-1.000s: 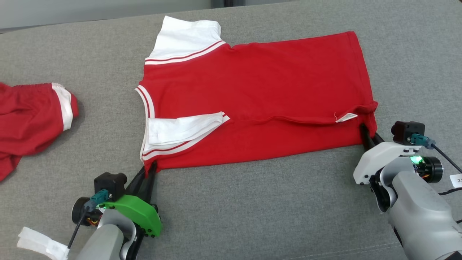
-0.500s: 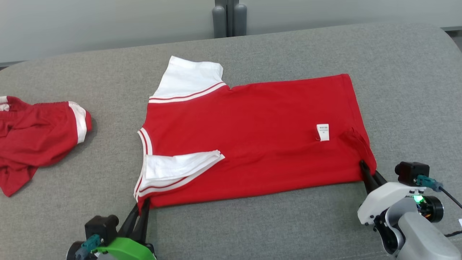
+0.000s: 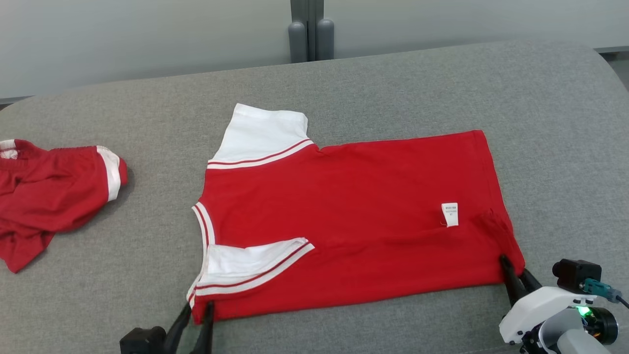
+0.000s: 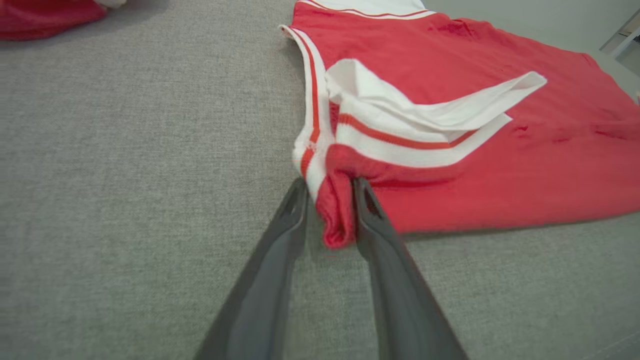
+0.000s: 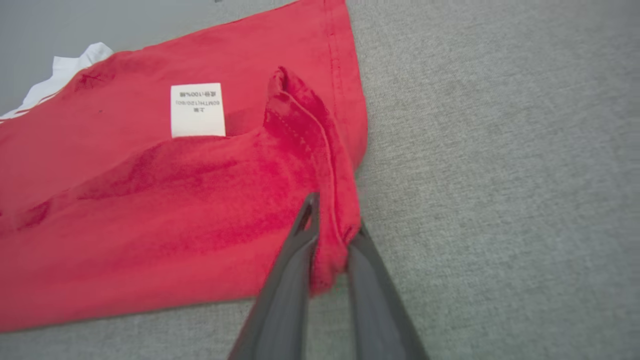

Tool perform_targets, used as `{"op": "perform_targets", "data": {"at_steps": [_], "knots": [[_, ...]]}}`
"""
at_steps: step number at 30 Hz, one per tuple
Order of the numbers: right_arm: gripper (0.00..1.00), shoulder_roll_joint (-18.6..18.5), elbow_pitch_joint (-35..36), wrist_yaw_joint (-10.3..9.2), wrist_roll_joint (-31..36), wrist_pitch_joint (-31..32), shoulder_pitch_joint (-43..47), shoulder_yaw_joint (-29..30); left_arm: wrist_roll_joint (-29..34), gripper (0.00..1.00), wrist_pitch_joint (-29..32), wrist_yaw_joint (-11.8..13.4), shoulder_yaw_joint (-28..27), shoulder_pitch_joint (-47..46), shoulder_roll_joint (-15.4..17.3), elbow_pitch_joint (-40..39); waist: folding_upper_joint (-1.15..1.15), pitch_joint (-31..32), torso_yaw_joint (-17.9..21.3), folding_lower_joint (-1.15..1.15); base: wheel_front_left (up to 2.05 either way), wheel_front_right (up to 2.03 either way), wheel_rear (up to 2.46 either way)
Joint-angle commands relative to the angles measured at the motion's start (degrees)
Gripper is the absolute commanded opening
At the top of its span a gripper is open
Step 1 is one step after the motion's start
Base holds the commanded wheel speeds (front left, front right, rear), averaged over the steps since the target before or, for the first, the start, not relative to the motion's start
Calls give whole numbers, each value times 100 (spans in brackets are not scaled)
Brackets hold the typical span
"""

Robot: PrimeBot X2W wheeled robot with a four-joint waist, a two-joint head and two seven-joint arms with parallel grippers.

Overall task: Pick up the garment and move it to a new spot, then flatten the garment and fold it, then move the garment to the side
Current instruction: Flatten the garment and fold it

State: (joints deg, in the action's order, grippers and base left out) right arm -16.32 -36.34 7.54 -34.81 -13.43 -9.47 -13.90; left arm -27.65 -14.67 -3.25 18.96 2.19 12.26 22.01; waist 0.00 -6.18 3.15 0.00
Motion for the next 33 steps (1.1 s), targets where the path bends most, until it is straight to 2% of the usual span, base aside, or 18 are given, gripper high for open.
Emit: {"op": "perform_targets", "data": {"at_steps": [1,7,12,18,26,33], "knots": [[100,8,36,-10,80,11,68,69,53,100,-16,47,-10,-28,37,-27,0,0,8,0,0,0,0],[100,168,244,-9,423,-109,-36,391,208,100,-55,115,-291,-209,-43,-316,0,12,26,0,0,0,0],[100,434,688,-8,821,-180,-114,746,569,100,-50,179,-984,-114,-209,-1042,0,15,44,0,0,0,0],[100,799,1564,-8,1391,-175,-46,1078,1034,100,-49,83,-1820,-24,-475,-1625,0,12,25,0,0,0,0],[100,996,2340,-8,2018,-177,234,1139,1584,100,-44,-59,-2363,-88,-614,-1577,0,103,-62,0,0,0,0],[100,1127,2575,-8,2315,-178,515,1094,1851,100,-44,-154,-2522,-5,-691,-1478,0,221,-97,0,0,0,0]]}}
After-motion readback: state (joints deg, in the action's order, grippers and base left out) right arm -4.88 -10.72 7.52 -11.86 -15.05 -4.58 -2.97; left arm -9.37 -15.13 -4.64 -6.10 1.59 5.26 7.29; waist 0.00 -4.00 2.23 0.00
